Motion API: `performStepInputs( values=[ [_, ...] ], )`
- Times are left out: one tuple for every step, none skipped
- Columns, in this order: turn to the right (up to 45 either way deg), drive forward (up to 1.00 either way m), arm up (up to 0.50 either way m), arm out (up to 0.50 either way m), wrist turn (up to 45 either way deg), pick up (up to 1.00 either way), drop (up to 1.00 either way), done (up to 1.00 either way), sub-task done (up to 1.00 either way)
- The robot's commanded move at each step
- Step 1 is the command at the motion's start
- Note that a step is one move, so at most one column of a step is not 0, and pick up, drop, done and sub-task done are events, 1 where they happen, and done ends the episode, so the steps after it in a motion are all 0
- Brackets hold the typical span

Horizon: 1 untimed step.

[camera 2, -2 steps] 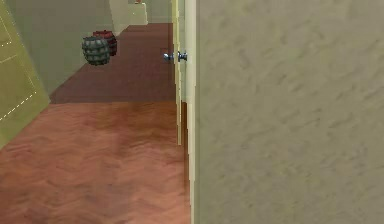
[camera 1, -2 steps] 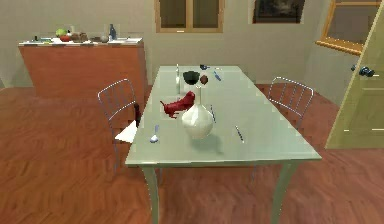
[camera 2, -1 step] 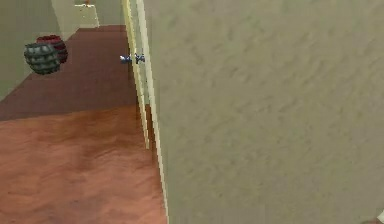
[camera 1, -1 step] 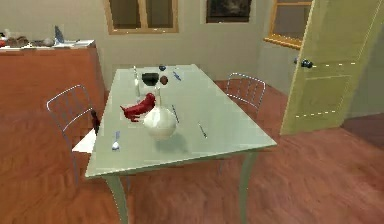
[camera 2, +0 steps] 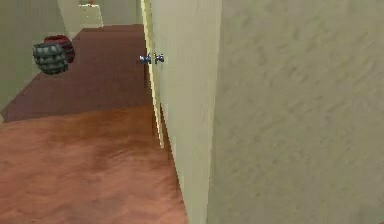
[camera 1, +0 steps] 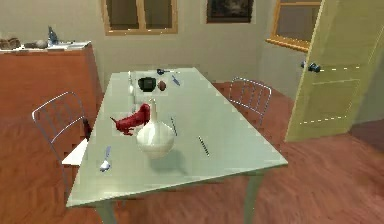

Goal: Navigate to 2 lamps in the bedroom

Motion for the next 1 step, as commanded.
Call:
performStepInputs(
  values=[
    [45.0, 0.0, 0.0, 0.0, 0.0, 0.0, 0.0, 0.0, 0.0]
  ],
)
